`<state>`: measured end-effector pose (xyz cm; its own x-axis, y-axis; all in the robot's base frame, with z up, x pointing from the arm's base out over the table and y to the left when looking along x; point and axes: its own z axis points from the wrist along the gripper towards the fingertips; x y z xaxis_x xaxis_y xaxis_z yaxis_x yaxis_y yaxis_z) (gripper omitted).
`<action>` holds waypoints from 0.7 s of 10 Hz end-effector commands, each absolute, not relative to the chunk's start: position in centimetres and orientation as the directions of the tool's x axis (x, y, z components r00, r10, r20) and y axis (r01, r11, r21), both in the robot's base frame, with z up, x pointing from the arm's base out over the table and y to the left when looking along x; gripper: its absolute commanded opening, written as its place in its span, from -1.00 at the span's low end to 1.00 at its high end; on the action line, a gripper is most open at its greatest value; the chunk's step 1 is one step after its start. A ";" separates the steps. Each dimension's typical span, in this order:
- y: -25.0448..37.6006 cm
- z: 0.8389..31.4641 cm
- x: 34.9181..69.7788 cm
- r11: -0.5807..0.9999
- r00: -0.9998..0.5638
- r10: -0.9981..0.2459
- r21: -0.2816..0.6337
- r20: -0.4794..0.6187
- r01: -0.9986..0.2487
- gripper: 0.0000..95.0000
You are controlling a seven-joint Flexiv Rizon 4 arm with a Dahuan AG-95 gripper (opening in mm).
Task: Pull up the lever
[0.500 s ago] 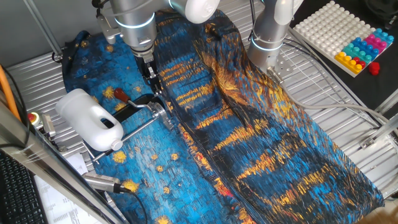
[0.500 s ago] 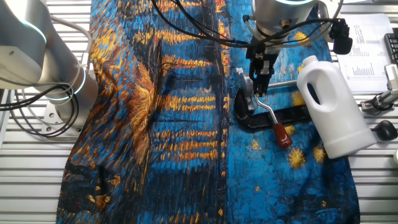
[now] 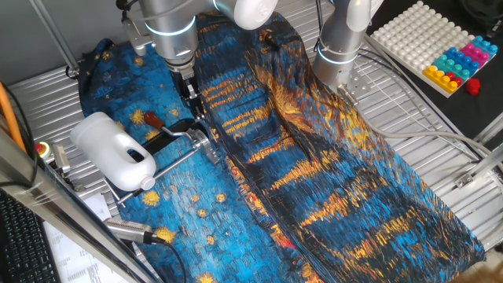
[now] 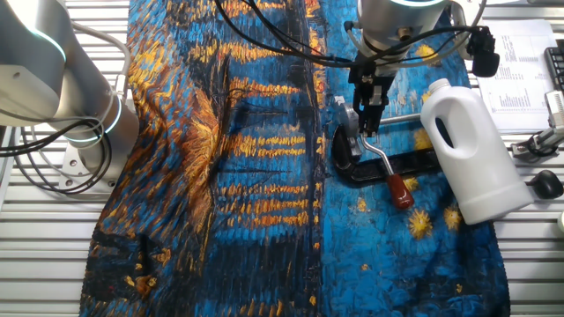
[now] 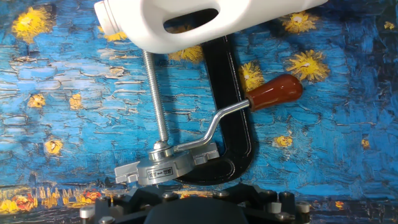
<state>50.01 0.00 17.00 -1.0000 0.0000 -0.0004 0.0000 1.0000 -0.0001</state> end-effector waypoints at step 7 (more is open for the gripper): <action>0.0 17.0 50.0 0.989 -0.982 -0.146 -0.030 -0.119 -0.143 -1.00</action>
